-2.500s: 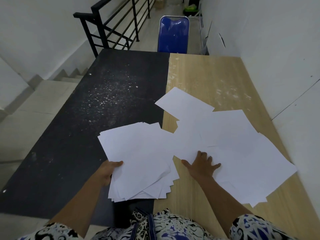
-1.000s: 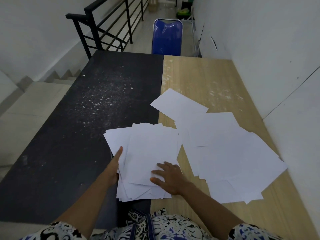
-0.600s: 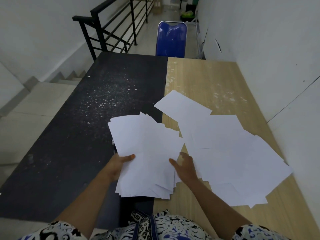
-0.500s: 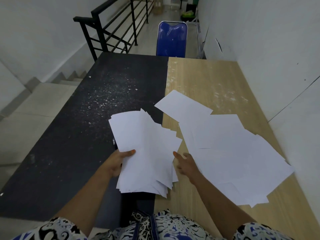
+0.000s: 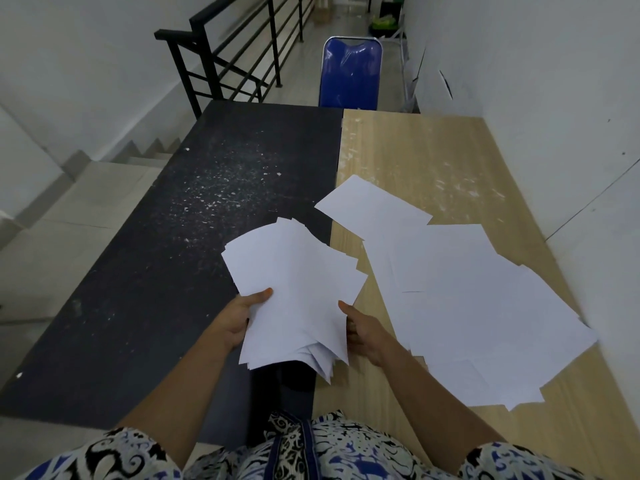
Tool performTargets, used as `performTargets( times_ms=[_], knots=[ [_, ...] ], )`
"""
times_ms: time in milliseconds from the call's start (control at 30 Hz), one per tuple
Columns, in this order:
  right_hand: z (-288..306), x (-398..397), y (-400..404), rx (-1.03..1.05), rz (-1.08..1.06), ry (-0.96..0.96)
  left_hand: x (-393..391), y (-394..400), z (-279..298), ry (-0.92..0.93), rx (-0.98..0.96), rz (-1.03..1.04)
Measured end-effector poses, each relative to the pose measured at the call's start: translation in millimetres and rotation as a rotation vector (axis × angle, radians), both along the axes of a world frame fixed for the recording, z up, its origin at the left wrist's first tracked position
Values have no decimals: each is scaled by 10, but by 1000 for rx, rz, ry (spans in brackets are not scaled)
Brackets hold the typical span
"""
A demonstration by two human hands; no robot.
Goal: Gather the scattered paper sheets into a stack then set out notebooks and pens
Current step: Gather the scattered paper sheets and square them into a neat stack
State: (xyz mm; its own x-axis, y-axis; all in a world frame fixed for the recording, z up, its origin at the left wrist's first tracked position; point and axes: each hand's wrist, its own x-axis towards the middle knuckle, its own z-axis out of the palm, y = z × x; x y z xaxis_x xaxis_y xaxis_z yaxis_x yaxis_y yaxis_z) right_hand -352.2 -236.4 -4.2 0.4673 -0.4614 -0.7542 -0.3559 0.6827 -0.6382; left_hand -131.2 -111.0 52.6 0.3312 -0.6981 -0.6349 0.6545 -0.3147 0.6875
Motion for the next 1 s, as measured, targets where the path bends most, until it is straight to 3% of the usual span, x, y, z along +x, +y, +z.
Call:
performTargets(
  times_ms=[300,400,533,800,1000],
  knots=[
    [-61,88,139,140,-122,-239,-11,18,79,63,19,-1],
    [-45,46,145,40,-153,-135,87,120,33,7,106,-53],
    [-157,-32,117,-217,-36,46,144,224,-55,-106,242,-128],
    [-156,-153,106,-26,-10,14,93,307,-167,-234,349,-186],
    [-83,-161,102,-46,31,-22,44,209,-128,-294,300,-231]
  ],
)
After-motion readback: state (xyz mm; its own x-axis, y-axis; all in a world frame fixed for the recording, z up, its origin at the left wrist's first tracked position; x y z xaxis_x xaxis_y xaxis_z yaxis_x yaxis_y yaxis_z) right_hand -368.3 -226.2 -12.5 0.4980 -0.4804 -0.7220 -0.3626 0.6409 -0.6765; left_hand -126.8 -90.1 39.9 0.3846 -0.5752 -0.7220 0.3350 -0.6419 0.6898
